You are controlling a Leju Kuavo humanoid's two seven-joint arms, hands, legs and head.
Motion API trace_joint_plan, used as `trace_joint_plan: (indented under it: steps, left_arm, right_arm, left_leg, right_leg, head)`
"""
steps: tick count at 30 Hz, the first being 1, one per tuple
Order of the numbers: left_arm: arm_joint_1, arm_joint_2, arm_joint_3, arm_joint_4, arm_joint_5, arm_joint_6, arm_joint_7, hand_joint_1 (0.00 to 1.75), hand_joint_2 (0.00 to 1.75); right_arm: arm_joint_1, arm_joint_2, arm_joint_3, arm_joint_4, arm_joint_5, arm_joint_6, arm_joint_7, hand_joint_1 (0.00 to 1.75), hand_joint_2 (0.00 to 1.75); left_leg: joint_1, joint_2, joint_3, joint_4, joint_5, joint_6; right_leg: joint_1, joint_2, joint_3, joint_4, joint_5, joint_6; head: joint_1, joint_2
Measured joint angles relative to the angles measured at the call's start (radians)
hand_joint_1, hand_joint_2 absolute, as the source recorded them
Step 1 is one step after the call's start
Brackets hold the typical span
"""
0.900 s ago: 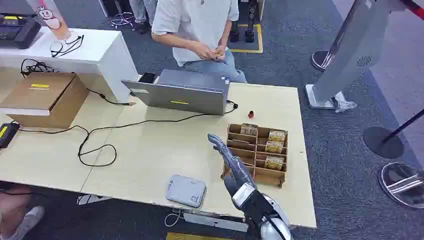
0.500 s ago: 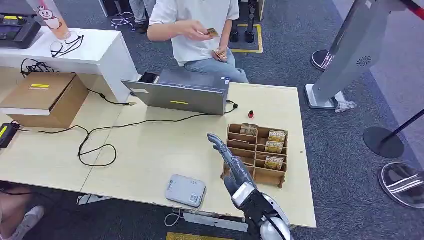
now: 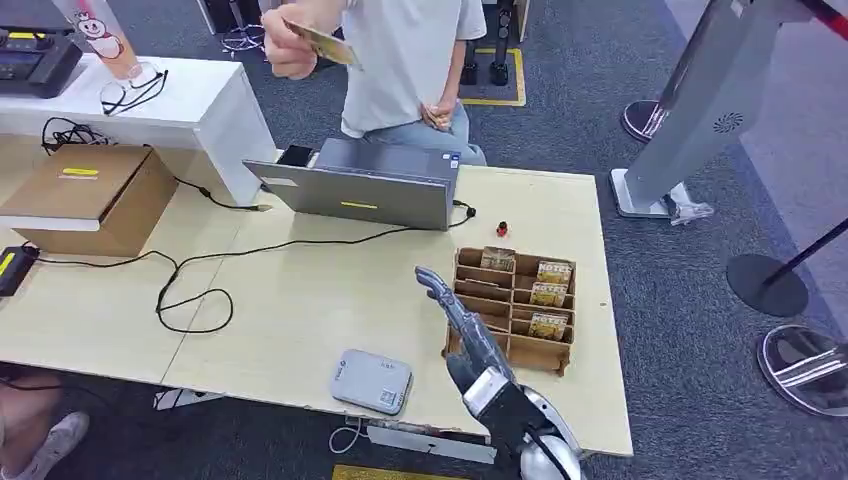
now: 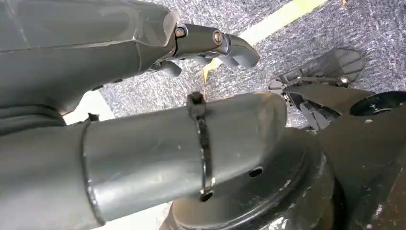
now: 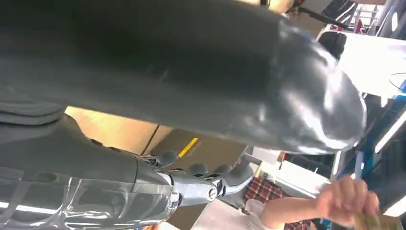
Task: Pass the card to the sensor for recognition and then transmit it.
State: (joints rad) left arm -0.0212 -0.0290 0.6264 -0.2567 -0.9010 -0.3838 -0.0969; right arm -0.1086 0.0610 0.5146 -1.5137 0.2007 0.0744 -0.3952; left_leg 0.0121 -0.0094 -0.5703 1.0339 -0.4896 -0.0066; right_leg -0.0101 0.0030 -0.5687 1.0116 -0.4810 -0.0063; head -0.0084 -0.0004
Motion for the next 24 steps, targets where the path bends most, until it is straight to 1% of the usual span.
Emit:
trace_joint_plan:
  steps: [12,17,21,23,24]
  left_arm:
    - [0.004,0.0,0.002,0.0,-0.008,0.0,-0.008,0.0,0.0]
    - [0.004,0.0,0.002,0.0,-0.027,-0.002,-0.017,0.0,0.0]
    - [0.004,0.001,0.002,0.0,-0.04,-0.006,-0.019,0.0,0.0]
    - [0.002,0.002,0.0,0.0,-0.052,-0.01,-0.02,0.0,0.0]
    - [0.001,0.002,-0.002,0.0,-0.058,-0.011,-0.02,0.0,0.0]
  right_arm:
    - [0.0,0.0,0.0,-0.002,0.014,-0.01,-0.006,0.0,0.0]
    - [0.0,0.0,0.0,-0.019,0.048,-0.043,-0.005,0.0,0.0]
    - [-0.003,0.0,-0.009,-0.044,0.113,-0.074,-0.002,0.0,0.0]
    - [-0.017,0.0,-0.018,-0.055,0.162,-0.11,-0.002,0.0,0.0]
    - [-0.03,0.0,-0.022,-0.061,0.205,-0.144,0.002,0.0,0.0]
  left_leg:
    - [0.0,0.0,0.0,0.0,0.0,0.0]
    - [0.0,0.0,0.0,0.0,0.0,0.0]
    - [0.0,0.0,0.0,0.0,0.0,0.0]
    - [0.0,0.0,0.0,0.0,0.0,0.0]
    - [0.0,0.0,0.0,0.0,0.0,0.0]
  right_leg:
    - [0.0,0.0,0.0,0.0,0.0,0.0]
    - [0.0,0.0,0.0,0.0,0.0,0.0]
    - [0.0,0.0,0.0,0.0,0.0,0.0]
    - [0.0,0.0,0.0,0.0,0.0,0.0]
    - [0.0,0.0,0.0,0.0,0.0,0.0]
  head:
    - [0.0,0.0]
    - [0.0,0.0]
    - [0.0,0.0]
    - [0.0,0.0]
    - [0.0,0.0]
